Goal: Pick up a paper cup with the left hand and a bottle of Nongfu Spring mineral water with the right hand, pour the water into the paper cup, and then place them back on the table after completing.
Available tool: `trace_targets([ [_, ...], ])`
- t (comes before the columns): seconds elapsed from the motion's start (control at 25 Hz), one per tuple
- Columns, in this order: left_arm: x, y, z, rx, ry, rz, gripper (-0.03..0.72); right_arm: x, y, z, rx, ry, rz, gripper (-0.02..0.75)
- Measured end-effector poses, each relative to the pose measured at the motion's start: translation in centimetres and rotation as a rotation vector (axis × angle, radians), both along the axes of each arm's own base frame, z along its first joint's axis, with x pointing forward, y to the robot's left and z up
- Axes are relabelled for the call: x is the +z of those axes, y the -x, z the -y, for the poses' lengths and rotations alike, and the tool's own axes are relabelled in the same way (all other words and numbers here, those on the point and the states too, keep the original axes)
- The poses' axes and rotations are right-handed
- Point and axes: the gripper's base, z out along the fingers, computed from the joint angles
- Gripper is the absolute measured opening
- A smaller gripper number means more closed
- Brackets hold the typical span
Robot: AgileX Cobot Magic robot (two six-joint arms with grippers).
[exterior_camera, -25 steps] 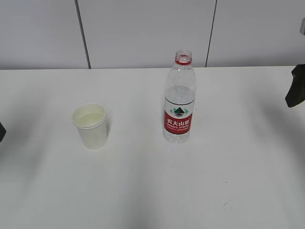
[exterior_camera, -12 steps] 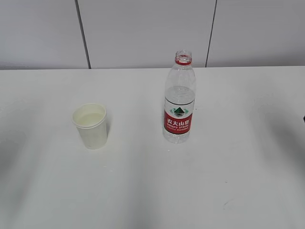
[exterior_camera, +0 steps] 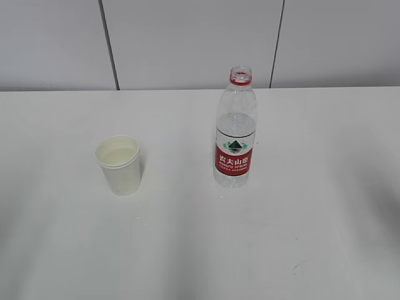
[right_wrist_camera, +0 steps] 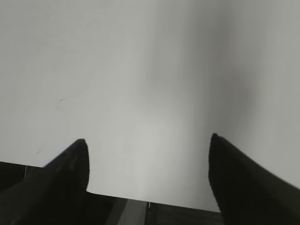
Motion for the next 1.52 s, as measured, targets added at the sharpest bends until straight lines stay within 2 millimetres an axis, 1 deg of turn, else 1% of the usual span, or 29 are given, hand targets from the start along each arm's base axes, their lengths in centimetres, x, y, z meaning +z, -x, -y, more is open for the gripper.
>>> trace_targets([
  [0.24,1.4,3.2,-0.2,0.0,0.016,0.213,0.587,1.2,2.2,-0.3,0.0,0.011,0.086,0.589],
  [0.36,1.7,4.8,-0.4,0.001,0.01,0.315,0.587,1.9,3.3,-0.4,0.0,0.017,0.136,0.589],
  [0.44,1.9,5.8,-0.5,0.004,0.001,0.377,0.587,1.9,4.1,-0.5,0.001,0.02,0.155,0.589],
  [0.6,2.1,7.8,-0.7,0.007,0.0,0.498,0.587,1.1,6.2,-0.8,0.001,0.023,0.183,0.589],
  [0.76,2.1,9.2,-0.8,0.009,0.004,0.582,0.583,-0.5,8.6,-1.1,0.003,0.026,0.199,0.589],
  [0.88,2.0,9.6,-0.7,0.004,0.019,0.599,0.584,-1.8,10.5,-1.4,0.008,0.027,0.207,0.589],
  [0.96,2.0,9.6,-0.6,0.0,0.031,0.597,0.584,-2.1,11.7,-1.6,0.015,0.026,0.206,0.589],
  [1.12,2.0,9.7,-0.6,-0.001,0.033,0.596,0.582,-2.0,14.3,-1.9,0.016,0.035,0.303,0.589],
  [1.32,2.0,9.7,-0.6,-0.001,0.034,0.596,0.562,-1.8,17.6,-2.4,-0.002,0.05,0.519,0.589],
  [1.44,2.0,9.7,-0.6,-0.001,0.034,0.596,0.554,-1.8,19.0,-2.5,-0.021,0.045,0.611,0.589],
  [1.52,2.0,9.7,-0.6,-0.002,0.037,0.598,0.554,-1.9,19.2,-2.6,-0.029,0.038,0.615,0.589],
])
